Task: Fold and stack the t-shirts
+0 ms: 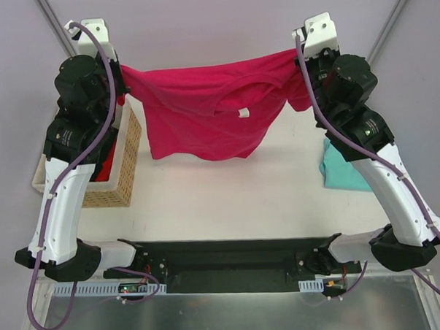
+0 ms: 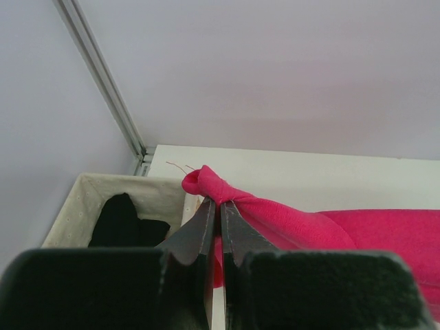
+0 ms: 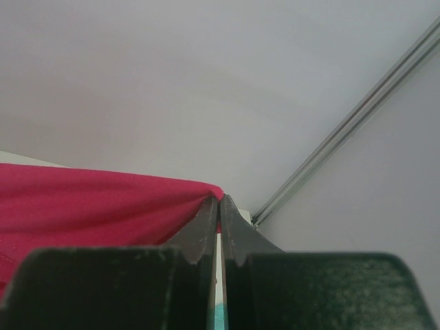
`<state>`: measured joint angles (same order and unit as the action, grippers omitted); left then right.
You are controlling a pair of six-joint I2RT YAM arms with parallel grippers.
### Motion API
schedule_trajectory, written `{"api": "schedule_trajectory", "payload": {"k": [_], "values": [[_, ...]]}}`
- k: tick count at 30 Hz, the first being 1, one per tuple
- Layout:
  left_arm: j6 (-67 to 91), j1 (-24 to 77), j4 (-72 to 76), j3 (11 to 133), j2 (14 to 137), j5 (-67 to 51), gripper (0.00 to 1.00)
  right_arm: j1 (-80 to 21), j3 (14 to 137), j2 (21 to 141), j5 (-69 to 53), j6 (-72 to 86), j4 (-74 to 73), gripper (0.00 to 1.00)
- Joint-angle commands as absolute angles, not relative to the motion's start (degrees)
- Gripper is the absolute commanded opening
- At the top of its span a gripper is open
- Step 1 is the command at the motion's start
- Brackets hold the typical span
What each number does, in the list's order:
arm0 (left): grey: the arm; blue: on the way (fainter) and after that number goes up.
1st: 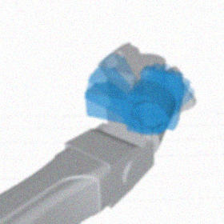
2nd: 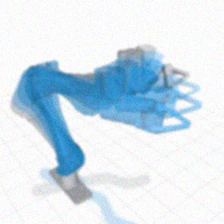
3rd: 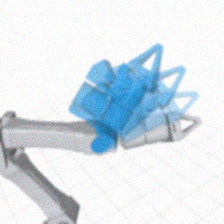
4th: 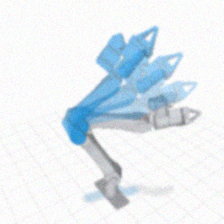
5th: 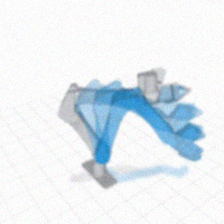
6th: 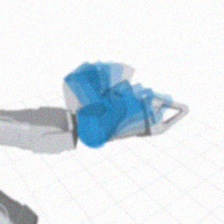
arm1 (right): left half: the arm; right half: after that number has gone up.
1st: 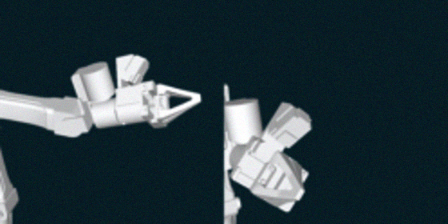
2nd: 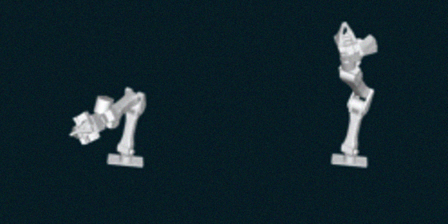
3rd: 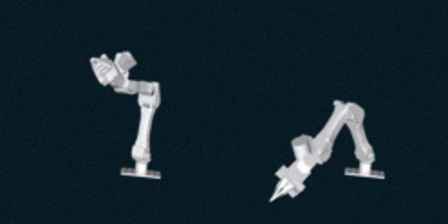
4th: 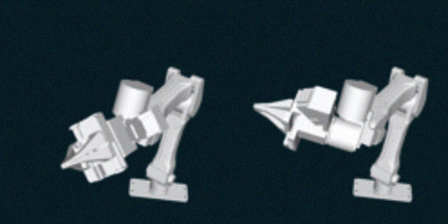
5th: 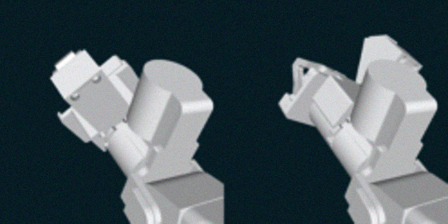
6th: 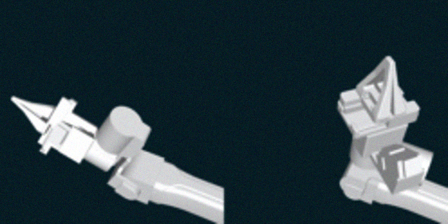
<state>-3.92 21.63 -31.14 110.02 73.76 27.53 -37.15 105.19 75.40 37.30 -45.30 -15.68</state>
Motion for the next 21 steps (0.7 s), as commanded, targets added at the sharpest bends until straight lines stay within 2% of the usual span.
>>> {"api": "schedule_trajectory", "payload": {"k": [1,21], "values": [[-5.2,20.8,-28.4,112.7,72.2,29.6,0.0,-38.1,107.2,73.0,40.3,-46.7,-13.2,0.01],[-5.8,20.0,-26.7,113.3,72.1,29.7,0.0,-41.6,106.3,71.9,43.8,-52.4,-10.5,0.01]]}}
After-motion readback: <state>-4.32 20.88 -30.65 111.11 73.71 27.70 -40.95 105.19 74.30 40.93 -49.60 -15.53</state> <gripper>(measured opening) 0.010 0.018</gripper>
